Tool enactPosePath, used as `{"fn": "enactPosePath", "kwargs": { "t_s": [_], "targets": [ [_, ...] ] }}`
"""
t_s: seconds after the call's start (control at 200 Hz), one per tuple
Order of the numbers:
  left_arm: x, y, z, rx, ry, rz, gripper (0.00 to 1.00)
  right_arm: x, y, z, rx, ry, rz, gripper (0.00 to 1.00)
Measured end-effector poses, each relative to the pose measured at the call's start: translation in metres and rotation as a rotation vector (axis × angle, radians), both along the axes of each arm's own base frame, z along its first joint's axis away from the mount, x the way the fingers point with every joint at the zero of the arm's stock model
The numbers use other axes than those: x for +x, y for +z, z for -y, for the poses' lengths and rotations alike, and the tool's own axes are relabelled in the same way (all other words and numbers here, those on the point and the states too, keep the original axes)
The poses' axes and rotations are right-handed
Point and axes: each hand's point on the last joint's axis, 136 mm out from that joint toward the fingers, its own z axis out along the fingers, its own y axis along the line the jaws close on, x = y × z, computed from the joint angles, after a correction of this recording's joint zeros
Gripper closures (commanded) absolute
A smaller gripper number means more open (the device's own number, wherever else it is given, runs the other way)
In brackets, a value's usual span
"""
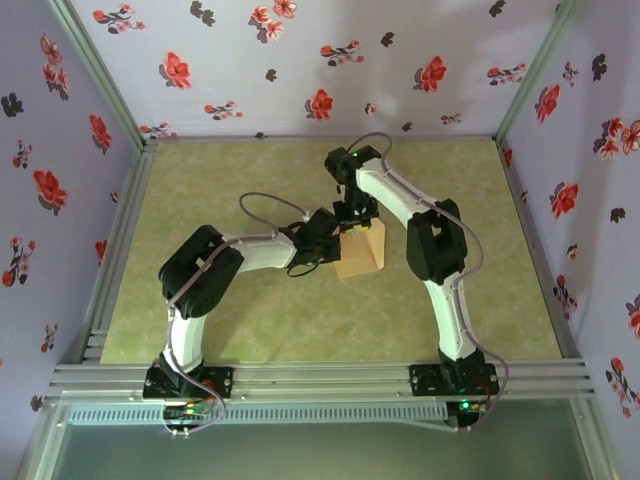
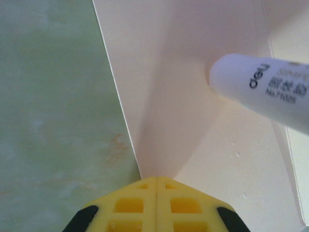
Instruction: Place the letter into the envelope and seal it
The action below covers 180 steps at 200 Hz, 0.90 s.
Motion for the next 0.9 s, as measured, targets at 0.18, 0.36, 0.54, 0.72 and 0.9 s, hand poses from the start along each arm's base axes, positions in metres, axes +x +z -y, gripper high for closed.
{"fn": "enactPosePath", "kwargs": {
  "t_s": [0.18,0.36,0.54,0.72,0.9],
  "targets": [
    [0.0,0.0,0.0,0.0,0.0,0.0,1.0,-0.018,-0.004,0.003,-0.007,0.022,-0.041,1.0],
    [0.0,0.0,0.0,0.0,0.0,0.001,1.0,-0.028,-0.005,0.008,-0.014,0.04,-0.065,1.0],
    [0.0,0.0,0.001,-0.002,-0.002,0.002,1.0,-0.032,-0.003,0.012,-0.023,0.052,-0.084,1.0],
    [-0.001,0.001,0.002,-0.003,-0.005,0.003,1.0,-0.038,0.0,0.016,-0.023,0.052,-0.113,1.0],
    [-0.001,0.0,0.003,-0.003,-0.006,0.003,1.0,-0.045,0.006,0.017,-0.006,0.051,-0.141,1.0]
  ]
}}
